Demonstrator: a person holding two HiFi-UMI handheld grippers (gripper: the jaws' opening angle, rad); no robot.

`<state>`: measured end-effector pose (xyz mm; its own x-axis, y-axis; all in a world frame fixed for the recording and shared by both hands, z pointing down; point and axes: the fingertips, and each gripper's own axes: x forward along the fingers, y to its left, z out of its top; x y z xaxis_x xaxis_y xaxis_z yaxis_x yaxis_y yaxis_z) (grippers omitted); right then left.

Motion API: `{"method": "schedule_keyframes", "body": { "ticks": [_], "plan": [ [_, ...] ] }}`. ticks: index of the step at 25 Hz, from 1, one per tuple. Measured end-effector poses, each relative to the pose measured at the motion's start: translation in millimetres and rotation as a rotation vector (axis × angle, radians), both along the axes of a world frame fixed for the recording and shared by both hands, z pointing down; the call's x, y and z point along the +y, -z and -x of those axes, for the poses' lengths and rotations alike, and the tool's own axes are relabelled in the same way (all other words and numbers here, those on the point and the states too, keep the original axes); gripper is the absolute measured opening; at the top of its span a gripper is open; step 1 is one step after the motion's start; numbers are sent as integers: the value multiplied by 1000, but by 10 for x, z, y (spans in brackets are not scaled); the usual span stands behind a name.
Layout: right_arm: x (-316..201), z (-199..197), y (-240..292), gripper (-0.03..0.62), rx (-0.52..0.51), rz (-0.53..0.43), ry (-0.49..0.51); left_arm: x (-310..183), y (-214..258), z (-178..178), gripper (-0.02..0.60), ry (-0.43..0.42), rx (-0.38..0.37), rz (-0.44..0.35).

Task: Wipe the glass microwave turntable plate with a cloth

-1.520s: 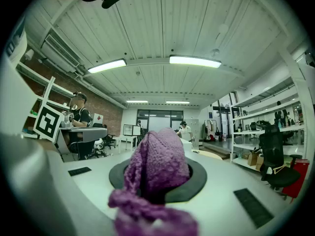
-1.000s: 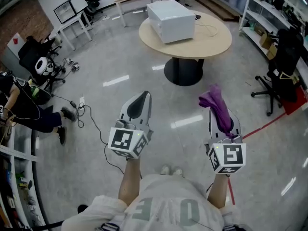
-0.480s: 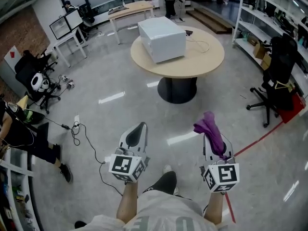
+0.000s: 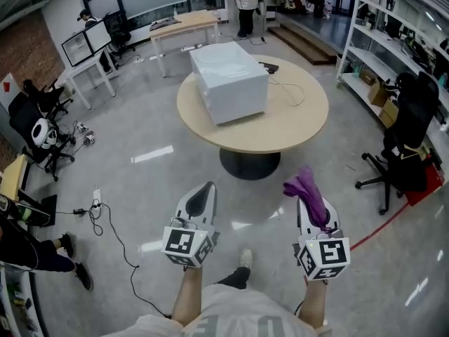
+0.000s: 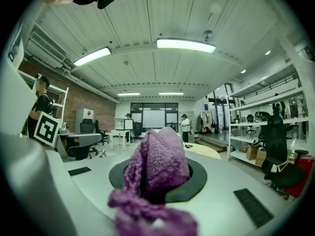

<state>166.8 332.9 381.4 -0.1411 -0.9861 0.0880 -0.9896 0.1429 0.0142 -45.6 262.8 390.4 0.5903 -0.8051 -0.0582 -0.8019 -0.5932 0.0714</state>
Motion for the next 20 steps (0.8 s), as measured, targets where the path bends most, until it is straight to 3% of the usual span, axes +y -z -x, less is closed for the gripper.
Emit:
{"method": "schedule_keyframes", "body": {
  "ticks": [7, 14, 20],
  "plan": [
    [-1261, -32, 158, 48, 18, -4, 36, -1082, 281, -247, 2, -30, 31, -42],
    [-2141, -23, -109, 49, 12, 76, 70, -1904, 103, -238, 2, -4, 16, 11],
    [-3135, -237, 27, 48, 17, 18, 81, -3025, 221, -344, 3, 13, 4, 18]
  ]
}}
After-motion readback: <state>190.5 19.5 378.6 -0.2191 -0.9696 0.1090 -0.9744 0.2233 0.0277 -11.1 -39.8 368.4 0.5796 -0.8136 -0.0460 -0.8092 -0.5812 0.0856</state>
